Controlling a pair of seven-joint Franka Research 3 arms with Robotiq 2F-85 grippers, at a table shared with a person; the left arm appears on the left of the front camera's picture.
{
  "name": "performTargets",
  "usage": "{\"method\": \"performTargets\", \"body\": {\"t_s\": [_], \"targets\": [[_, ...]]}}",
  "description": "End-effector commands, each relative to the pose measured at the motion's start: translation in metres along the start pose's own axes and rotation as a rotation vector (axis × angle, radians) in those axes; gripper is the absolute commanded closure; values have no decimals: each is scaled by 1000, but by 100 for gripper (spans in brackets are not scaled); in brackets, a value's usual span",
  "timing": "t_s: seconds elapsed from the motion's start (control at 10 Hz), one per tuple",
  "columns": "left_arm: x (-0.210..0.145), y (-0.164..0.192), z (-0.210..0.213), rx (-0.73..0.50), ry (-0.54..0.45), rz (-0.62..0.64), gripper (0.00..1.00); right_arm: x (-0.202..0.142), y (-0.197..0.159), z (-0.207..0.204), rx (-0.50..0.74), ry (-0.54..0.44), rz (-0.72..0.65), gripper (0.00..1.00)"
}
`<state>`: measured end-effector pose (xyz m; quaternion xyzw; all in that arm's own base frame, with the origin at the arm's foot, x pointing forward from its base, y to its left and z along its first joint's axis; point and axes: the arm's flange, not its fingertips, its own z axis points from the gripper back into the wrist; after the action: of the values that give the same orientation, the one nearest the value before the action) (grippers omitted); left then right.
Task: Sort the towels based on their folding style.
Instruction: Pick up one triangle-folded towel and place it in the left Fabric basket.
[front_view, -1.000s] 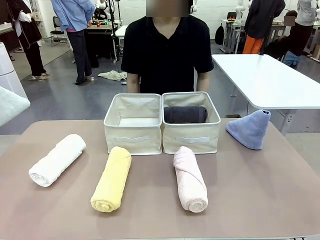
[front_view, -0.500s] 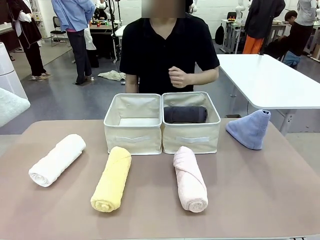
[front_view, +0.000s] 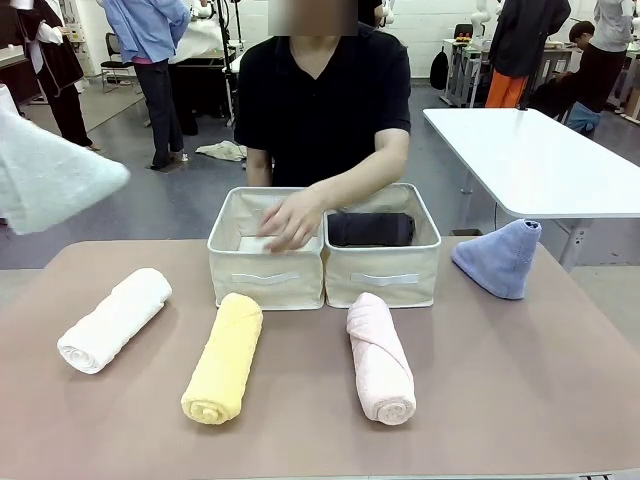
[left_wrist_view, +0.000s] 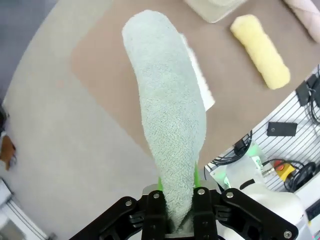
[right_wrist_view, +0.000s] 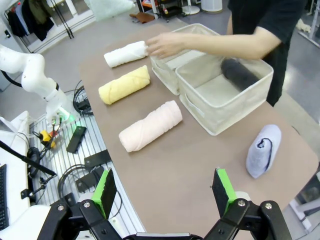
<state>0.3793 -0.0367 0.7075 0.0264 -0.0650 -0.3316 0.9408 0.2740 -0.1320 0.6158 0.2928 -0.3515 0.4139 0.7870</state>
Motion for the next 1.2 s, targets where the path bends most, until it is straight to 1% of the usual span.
{"method": "performTargets", "body": {"t_s": [0.0,0.1,0.2,0.3,0.4,0.5,0.7,0.8,0.9,1.0,1.1], "targets": [[25,-10,-2,-51,24,-132,83,0,0,-1,6,-11,8,0],[39,-18,-2,-85,25,-183,83,0,0,-1,6,-11,8,0],[49,-19,-9,-168,35,-230,83,0,0,-1,6,-11,8,0],[58,-23,-18,-216,34,-256,83,0,0,-1,6,-11,8,0],[68,-28,-25,-226,30,-281,83,0,0,-1,6,-11,8,0],[88,-43,-28,-208,22,-294,83,0,0,-1,6,-11,8,0],[116,-44,-30,-199,27,-287,83,0,0,-1,6,-11,8,0],[120,-39,-35,-201,52,-294,83,0,0,-1,6,-11,8,0],[112,-32,-42,-205,65,-305,83,0,0,-1,6,-11,8,0],[93,-22,-51,-189,95,-314,83,0,0,-1,6,-11,8,0],[48,0,-58,-133,165,-316,83,0,0,-1,6,-11,8,0]]}}
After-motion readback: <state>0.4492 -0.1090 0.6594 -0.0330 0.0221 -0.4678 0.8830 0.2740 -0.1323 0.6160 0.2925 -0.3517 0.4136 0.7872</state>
